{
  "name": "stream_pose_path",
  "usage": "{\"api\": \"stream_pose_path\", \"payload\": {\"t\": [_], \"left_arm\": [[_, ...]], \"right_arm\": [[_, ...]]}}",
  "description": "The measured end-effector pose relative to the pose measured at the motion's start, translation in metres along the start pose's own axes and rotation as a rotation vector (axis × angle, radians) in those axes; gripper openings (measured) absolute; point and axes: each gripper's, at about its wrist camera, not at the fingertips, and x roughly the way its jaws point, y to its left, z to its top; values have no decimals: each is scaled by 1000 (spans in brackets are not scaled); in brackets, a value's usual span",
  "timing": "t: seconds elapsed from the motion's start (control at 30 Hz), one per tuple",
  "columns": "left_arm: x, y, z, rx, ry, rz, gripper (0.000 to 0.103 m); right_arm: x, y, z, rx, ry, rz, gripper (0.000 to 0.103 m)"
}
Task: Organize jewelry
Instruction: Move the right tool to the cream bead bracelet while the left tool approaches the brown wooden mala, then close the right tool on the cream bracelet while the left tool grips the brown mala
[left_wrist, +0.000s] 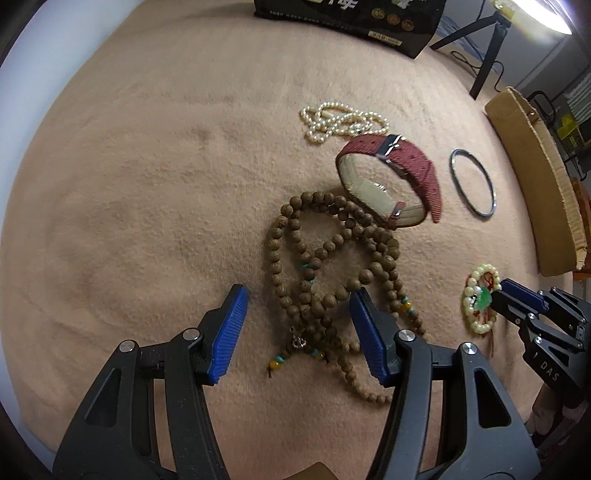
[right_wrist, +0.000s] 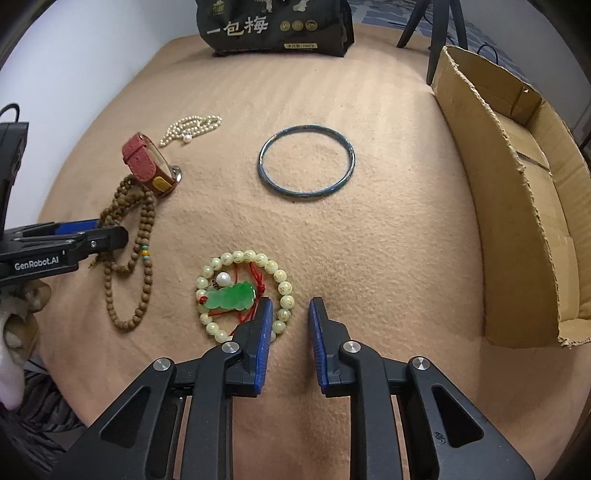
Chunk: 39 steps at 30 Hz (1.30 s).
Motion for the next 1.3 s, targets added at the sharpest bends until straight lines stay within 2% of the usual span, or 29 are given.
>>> {"api": "stream_pose_path", "payload": {"t": [0.07, 0.13, 0.23, 0.3, 0.33, 0.53, 0.87, 1.1, 1.3], "left_arm": [[1, -1, 1, 3, -8, 7, 59], [3, -3, 2, 7, -16, 25, 54], [4, -5, 4, 12, -34, 54, 36], [3, -3, 5, 5, -42, 64, 14], [2, 0, 6, -3, -41, 59, 12], [-9, 17, 2, -49, -53, 28, 11], [-80, 22, -5, -101, -194, -82, 10], [-134, -6, -8, -54, -335, -140, 10], [-168, -20, -8, -43, -403, -193, 10]], "right_arm": [[2, -1, 1, 3, -1, 4, 9], [3, -3, 3, 14, -4, 18, 6], [0, -5, 2, 22, -12, 32, 6], [-2, -6, 3, 29, -18, 42, 6], [-4, -7, 2, 31, -25, 47, 6], [-28, -9, 2, 32, -82, 66, 6], [-74, 10, 4, 5, -200, 115, 6], [-120, 3, 5, 19, -310, 150, 6], [-147, -20, 5, 60, -383, 135, 6]]}}
